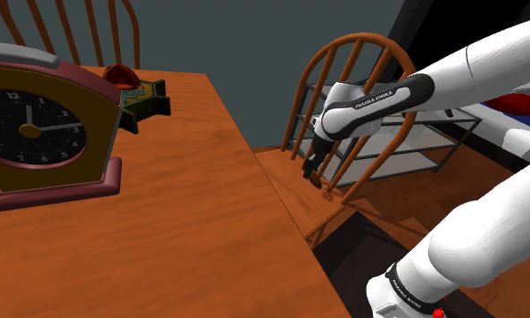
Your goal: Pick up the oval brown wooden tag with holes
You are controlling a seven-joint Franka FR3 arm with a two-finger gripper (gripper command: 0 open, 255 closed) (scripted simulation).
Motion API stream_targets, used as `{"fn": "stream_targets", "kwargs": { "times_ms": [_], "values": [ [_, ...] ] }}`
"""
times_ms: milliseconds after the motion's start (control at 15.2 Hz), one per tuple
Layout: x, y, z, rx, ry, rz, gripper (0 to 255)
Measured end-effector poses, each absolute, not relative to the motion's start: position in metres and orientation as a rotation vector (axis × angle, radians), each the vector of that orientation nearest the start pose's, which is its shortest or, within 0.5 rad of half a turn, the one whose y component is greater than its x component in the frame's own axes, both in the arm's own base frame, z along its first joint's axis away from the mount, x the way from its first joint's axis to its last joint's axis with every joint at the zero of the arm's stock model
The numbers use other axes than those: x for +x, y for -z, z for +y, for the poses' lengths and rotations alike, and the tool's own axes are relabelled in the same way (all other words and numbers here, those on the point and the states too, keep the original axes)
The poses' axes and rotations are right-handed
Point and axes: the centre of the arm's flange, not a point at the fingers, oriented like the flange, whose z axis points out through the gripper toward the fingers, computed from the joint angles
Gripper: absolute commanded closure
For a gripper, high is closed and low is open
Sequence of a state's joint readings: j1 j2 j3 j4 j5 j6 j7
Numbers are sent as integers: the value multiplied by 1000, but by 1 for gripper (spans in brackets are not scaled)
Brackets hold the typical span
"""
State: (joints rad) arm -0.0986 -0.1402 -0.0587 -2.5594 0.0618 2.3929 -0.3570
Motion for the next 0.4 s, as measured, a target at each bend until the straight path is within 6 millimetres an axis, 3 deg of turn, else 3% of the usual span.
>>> {"fn": "stream_targets", "kwargs": {
  "times_ms": [396],
  "values": [
    [433,-345,-68,-3078,-20,-238,255]
  ]
}}
